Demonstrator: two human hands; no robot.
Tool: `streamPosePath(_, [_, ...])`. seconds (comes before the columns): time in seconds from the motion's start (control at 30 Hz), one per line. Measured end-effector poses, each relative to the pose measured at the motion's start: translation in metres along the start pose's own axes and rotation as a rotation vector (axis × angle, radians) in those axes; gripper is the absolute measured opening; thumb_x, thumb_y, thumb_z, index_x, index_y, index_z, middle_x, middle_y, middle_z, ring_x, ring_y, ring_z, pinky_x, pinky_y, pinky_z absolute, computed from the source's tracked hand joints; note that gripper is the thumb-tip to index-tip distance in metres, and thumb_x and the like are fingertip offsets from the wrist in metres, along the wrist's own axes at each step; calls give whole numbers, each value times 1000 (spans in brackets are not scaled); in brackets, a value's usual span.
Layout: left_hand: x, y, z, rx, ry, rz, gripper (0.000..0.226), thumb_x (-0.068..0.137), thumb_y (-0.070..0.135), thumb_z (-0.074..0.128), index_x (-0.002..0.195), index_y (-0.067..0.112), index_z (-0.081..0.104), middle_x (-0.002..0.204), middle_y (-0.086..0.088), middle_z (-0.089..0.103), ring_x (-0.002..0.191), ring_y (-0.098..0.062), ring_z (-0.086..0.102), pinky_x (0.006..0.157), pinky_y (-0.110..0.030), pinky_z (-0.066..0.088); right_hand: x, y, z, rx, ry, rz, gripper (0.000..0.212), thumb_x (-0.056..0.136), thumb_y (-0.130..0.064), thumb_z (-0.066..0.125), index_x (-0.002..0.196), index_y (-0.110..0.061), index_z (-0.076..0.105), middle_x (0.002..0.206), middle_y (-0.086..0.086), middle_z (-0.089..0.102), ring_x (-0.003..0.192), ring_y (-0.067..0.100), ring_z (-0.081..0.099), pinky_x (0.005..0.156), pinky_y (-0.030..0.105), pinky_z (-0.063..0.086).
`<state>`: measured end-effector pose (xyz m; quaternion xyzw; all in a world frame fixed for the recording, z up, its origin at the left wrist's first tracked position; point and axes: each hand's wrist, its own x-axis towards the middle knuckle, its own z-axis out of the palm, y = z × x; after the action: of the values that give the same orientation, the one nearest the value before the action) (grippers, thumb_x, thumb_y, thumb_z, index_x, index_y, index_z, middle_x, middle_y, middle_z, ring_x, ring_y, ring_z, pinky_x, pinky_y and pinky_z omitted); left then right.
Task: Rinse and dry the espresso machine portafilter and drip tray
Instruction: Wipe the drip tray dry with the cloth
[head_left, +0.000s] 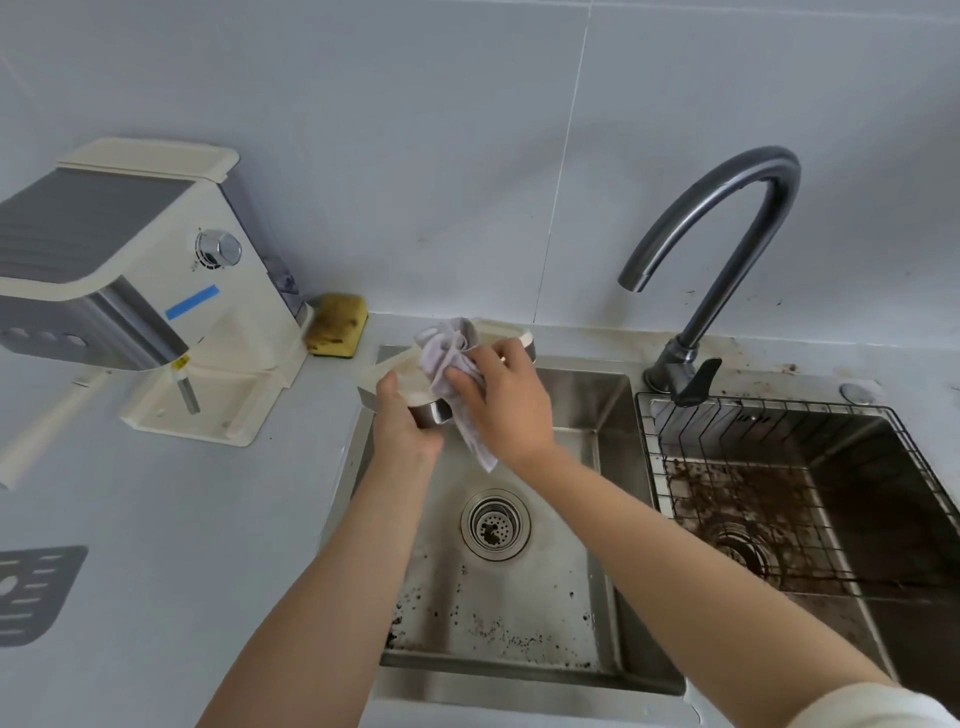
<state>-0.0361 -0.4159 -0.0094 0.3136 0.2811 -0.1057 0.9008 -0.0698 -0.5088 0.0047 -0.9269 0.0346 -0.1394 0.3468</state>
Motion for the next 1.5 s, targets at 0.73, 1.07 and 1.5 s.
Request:
streamPosePath(0.73, [-23, -18, -12, -47, -64, -10, 17, 92, 14, 41, 95, 11, 57, 78, -5, 69, 78, -16, 62, 69, -28, 53, -2, 23, 2, 91, 333, 202, 41, 84, -36, 59, 104, 0, 59, 106, 21, 52, 92, 37, 55, 60, 30, 36])
streamPosePath(1.07, [-2, 9, -58, 70, -252, -3, 28, 91, 20, 37, 105, 14, 60, 86, -3, 74, 75, -14, 72, 65, -30, 60, 15, 32, -18, 227, 297, 287, 35, 90, -33, 56, 111, -5, 53, 111, 10, 46, 89, 23, 53, 68, 29, 38])
streamPosePath(1.5, [13, 63, -80, 298, -422, -51, 22, 78, 21, 57, 77, 24, 79, 88, -1, 75, 78, -20, 73, 59, -35, 60, 18, 45, -28, 642, -33, 314, 16, 91, -28, 54, 78, -23, 45, 78, -5, 49, 71, 10, 48, 66, 22, 40])
